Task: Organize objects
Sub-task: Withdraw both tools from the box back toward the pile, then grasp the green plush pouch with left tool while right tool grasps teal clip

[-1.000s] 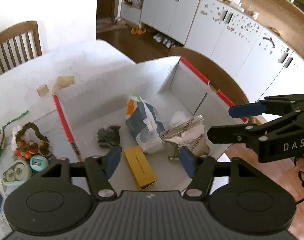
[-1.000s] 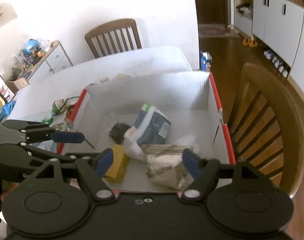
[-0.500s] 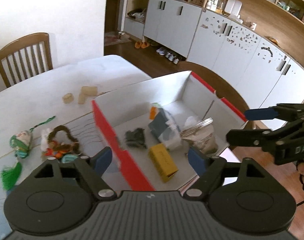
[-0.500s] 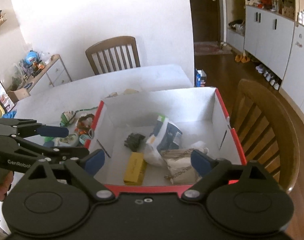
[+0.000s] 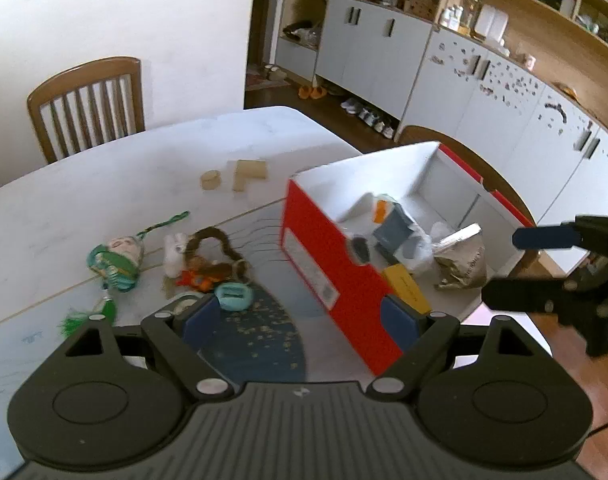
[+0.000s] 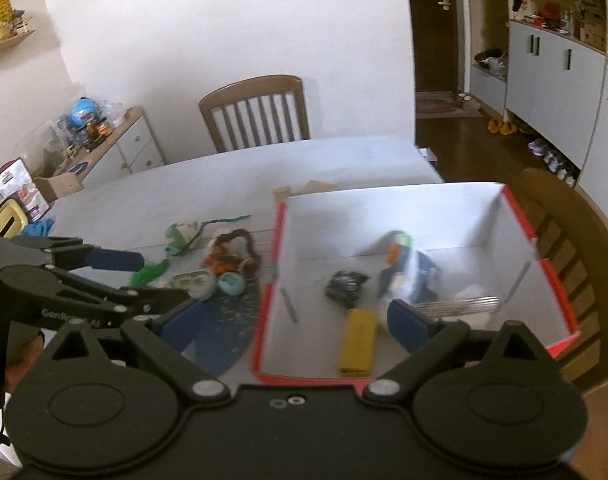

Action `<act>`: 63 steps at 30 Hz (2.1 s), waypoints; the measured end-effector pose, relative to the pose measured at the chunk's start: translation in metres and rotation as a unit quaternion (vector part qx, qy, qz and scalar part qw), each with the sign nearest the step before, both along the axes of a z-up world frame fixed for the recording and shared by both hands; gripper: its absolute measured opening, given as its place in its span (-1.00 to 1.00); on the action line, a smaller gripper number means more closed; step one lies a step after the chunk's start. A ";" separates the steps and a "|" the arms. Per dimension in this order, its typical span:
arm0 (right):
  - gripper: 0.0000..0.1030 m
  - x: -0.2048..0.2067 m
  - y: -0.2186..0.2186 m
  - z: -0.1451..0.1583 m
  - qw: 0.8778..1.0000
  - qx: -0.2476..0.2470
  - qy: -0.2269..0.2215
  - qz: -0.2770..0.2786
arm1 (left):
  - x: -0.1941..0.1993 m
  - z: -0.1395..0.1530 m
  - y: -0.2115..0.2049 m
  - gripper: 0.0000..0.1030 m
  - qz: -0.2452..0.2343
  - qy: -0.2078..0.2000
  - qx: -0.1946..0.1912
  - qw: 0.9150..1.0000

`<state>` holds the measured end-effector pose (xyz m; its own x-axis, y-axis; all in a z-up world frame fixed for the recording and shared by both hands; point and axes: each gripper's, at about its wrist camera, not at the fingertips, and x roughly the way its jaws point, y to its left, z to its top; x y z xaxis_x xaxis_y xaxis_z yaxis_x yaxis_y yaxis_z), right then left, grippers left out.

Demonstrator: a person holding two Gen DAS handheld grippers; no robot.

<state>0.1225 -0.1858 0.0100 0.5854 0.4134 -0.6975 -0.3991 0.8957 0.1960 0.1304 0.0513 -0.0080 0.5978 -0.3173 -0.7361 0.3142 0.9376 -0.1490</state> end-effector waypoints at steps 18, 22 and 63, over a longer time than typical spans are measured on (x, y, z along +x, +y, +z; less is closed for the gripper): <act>0.90 0.009 0.115 -0.027 0.999 -0.032 0.016 0.037 | 0.030 -0.020 0.108 0.72 0.040 -0.025 -0.002 0.999; 0.90 0.020 0.133 -0.036 0.998 -0.044 0.019 0.042 | 0.043 -0.031 0.123 0.72 0.038 -0.029 0.002 0.999; -0.07 0.108 0.177 -0.139 0.988 -0.116 0.091 0.033 | 0.151 -0.127 0.146 0.67 0.005 0.010 -0.005 1.000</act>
<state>0.2302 -0.0093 -0.1285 0.4186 0.2624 -0.8694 -0.4355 0.8981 0.0614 0.2812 0.1974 -0.1352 0.5865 -0.3180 -0.7449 0.3008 0.9394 -0.1642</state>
